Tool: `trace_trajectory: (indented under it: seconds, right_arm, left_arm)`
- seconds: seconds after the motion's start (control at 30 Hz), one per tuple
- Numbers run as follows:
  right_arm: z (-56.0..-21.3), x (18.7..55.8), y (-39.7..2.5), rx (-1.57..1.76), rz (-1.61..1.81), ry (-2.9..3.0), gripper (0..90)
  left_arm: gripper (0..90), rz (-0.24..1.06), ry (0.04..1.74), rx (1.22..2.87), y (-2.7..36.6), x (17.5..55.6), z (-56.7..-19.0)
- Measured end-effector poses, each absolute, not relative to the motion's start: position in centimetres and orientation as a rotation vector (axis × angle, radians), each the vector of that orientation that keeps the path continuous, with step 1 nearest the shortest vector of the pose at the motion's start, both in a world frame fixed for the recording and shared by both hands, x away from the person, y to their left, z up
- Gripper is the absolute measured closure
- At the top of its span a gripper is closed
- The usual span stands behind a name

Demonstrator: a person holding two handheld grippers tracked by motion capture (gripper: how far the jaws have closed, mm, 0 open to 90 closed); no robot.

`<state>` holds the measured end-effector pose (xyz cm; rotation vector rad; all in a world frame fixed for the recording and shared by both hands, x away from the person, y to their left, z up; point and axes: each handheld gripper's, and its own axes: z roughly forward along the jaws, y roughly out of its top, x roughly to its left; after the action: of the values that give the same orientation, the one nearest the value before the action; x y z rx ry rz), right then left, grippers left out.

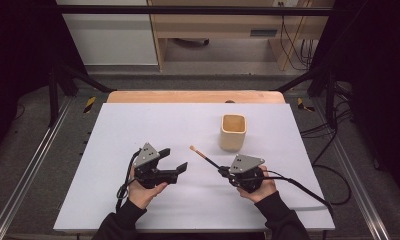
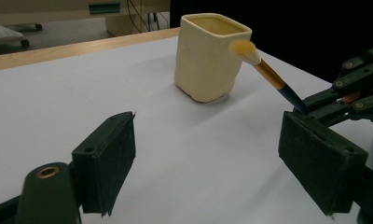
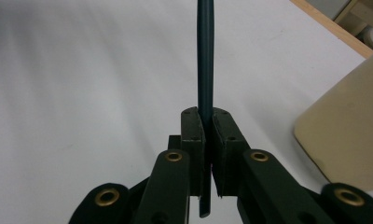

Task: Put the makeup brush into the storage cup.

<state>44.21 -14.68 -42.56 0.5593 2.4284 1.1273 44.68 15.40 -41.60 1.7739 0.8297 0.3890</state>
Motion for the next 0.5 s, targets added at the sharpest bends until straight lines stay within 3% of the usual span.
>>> trace_trajectory:
  seconds: [0.5]
  right_arm:
    - [-42.8, 44.2, -14.2, 0.623, 1.229, 2.378, 84.8]
  left_arm:
    - [23.7, 0.387, 0.843, 1.711, 13.7, 44.2, -41.6]
